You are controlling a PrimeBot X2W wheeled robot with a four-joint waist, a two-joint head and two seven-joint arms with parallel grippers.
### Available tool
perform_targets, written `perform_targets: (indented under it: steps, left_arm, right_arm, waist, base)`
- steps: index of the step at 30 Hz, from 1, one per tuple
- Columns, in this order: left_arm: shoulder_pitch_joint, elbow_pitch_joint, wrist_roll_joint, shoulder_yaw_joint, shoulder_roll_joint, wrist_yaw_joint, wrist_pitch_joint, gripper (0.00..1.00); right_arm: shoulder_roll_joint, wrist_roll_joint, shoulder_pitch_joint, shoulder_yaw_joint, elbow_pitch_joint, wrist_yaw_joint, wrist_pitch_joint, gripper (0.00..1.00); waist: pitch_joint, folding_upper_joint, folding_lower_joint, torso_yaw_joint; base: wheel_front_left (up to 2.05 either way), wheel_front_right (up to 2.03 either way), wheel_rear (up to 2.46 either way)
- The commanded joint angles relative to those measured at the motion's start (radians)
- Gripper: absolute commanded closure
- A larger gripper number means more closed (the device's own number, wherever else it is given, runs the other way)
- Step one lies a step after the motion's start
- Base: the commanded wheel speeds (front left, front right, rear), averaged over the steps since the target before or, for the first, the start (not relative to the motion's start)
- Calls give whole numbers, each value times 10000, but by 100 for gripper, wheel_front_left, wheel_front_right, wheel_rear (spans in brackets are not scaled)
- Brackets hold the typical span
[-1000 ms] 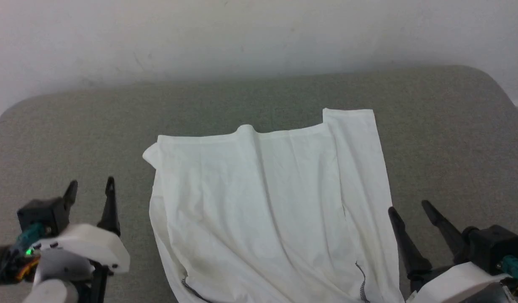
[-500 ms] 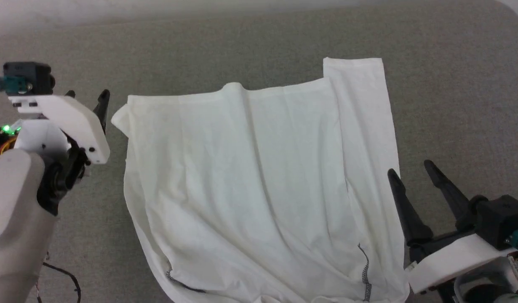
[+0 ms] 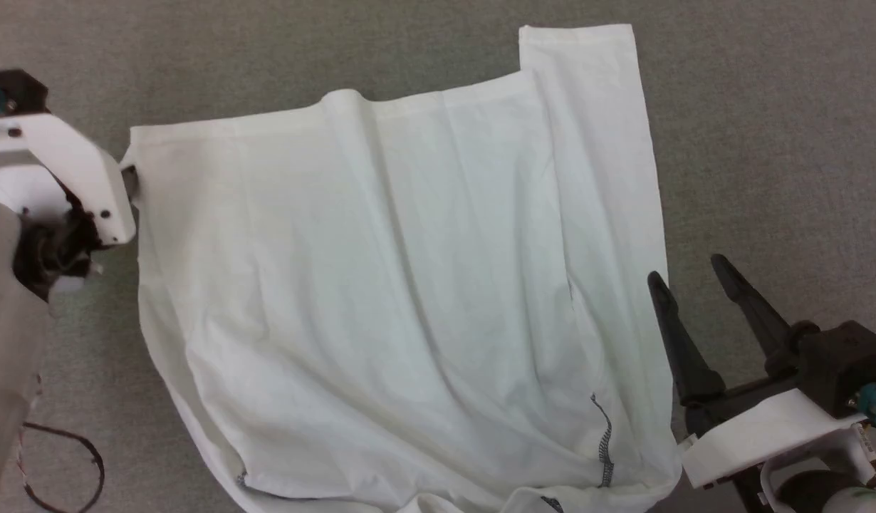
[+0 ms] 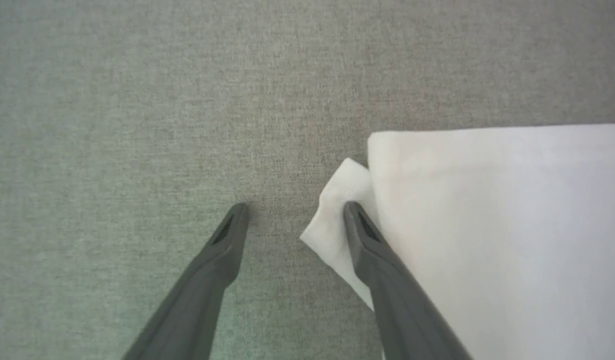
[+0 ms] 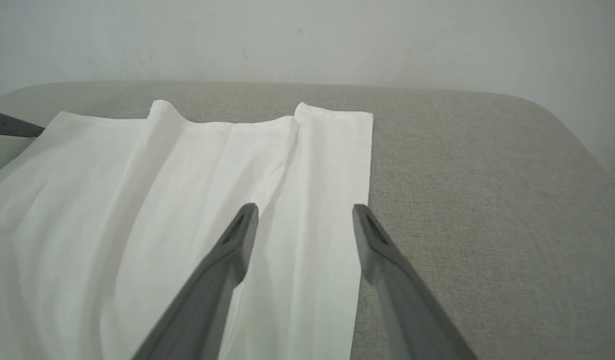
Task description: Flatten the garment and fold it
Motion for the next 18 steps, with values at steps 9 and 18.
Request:
perform_targets:
  steps: [9,18]
  left_arm:
    - [234,1229,-346,-726,-301,-558,1811,100]
    - [380,869,-488,-863,-381,-586,2212,100]
  right_arm:
    - [32,-113,-86,-38,19,-19,-160,0]
    - [54,-85,-79,-130,144,-19,-85,0]
  waist:
    - [487,0,-1,-340]
    - [195,0,-1,-221]
  base:
    - [0,0,0]
    - [0,0,0]
